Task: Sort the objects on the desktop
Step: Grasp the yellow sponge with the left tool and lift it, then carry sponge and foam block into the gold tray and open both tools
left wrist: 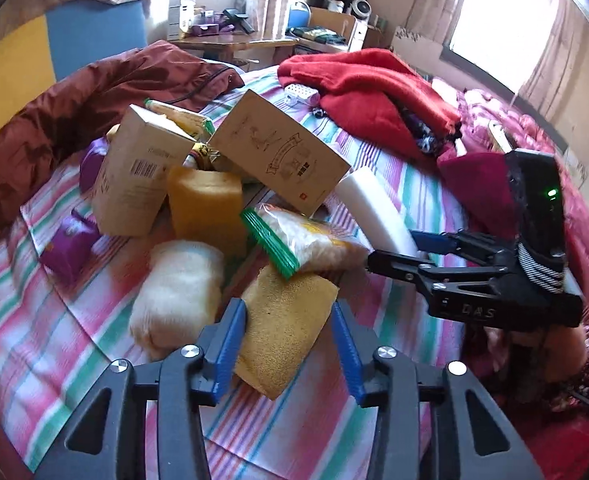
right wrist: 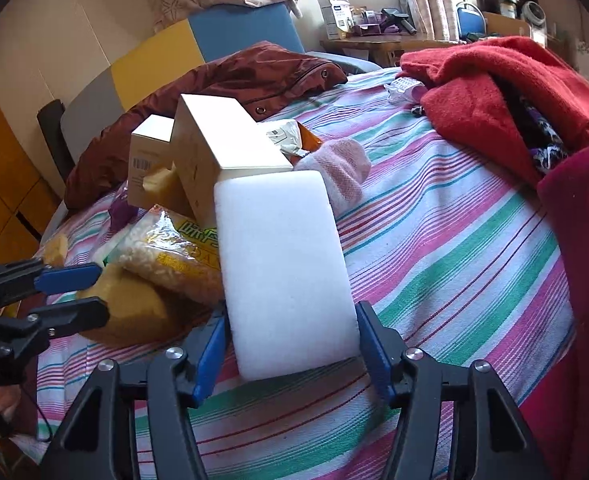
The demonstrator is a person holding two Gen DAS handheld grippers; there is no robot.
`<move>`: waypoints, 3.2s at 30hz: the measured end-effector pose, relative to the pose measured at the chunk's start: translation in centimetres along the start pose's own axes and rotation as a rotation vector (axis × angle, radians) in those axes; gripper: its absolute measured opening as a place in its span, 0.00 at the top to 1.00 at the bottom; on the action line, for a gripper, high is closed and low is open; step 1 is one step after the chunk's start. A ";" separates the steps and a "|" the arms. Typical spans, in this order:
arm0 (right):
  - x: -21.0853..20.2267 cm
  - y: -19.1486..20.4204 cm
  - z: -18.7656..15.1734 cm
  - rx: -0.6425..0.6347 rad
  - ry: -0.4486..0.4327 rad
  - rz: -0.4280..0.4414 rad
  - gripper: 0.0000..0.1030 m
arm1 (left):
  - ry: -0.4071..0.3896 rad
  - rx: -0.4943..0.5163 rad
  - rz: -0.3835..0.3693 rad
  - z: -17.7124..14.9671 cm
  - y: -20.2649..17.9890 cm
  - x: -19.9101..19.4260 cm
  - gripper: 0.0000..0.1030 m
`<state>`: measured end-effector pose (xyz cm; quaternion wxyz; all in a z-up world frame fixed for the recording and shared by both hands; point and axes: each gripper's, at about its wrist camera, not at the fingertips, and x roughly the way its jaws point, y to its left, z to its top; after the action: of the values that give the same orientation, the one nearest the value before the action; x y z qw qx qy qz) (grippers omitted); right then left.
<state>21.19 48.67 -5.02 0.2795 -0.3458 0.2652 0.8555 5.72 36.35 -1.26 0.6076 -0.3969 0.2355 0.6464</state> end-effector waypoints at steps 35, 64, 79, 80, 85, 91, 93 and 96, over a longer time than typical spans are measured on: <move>-2.8 2.6 0.3 -0.095 -0.008 -0.006 0.41 | -0.005 -0.011 0.173 -3.1 -0.9 0.1 0.33; -3.8 22.0 -0.2 -0.392 0.033 0.263 0.41 | -0.292 -0.609 0.173 -13.3 9.0 -18.1 0.52; 1.9 40.8 -4.9 -0.570 0.326 0.467 0.41 | -0.217 -0.937 0.407 -25.7 22.2 -24.7 0.52; 2.7 41.5 -5.2 -0.568 0.350 0.468 0.41 | -0.210 -0.951 0.419 -26.2 23.3 -24.7 0.52; 6.7 44.5 -6.2 -0.550 0.430 0.423 0.41 | -0.161 -0.996 0.458 -27.9 26.7 -25.0 0.51; 9.6 47.0 -6.2 -0.470 0.457 0.424 0.37 | -0.131 -1.049 0.489 -27.6 29.2 -25.7 0.41; 10.2 47.9 -6.6 -0.437 0.482 0.461 0.34 | -0.158 -1.070 0.489 -27.5 29.6 -26.4 0.39; 10.4 48.3 -7.0 -0.380 0.507 0.511 0.22 | -0.180 -1.101 0.513 -27.6 29.7 -27.5 0.37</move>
<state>-13.96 13.22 -4.47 -0.0852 -0.5143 0.2401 0.8189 -18.37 -6.28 -0.46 0.1560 -0.5272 -0.0972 0.8296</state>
